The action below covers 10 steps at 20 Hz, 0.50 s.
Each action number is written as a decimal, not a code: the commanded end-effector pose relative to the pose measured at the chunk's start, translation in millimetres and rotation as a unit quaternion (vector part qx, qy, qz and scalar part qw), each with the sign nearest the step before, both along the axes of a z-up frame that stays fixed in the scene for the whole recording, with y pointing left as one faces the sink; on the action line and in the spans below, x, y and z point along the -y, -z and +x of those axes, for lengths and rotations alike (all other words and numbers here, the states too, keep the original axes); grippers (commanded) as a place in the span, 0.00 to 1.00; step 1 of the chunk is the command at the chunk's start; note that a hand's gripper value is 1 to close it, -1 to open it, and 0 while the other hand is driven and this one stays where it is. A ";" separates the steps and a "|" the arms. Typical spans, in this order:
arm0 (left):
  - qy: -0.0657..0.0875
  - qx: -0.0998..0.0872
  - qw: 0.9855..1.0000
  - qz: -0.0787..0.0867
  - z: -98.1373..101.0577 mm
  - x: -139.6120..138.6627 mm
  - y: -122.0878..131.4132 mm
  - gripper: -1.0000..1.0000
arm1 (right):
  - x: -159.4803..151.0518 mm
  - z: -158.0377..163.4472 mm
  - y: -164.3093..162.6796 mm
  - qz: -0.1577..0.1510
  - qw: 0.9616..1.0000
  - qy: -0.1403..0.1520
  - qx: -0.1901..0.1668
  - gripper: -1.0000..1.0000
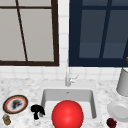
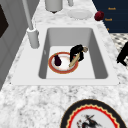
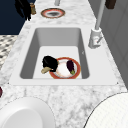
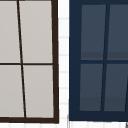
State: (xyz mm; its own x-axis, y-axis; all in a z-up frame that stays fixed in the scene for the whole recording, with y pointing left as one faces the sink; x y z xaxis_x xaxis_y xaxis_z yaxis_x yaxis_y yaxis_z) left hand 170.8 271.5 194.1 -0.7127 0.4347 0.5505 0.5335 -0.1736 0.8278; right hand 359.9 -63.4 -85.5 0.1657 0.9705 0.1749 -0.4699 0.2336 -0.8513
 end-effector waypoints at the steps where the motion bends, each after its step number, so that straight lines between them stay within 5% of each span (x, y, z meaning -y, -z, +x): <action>1: 0.000 0.000 1.000 0.000 0.0 0.0 0.0 0.50 | -3.3 0.0 0.0 -0.013 1.000 0.012 0.002 1.00; 10: 0.000 0.000 1.000 0.000 0.0 0.0 0.0 0.50 | -0.8 -14.0 -59.9 -0.009 1.000 0.022 -0.005 1.00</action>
State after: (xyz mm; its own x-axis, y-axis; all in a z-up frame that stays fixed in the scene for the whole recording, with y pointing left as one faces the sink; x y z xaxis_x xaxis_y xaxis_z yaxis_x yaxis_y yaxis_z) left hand 170.8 271.5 194.1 -0.7127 0.4347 0.5505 0.5335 -0.1736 0.8278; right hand 347.2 -62.6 -43.6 0.1895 0.9637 0.1880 -0.4410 0.2546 -0.8606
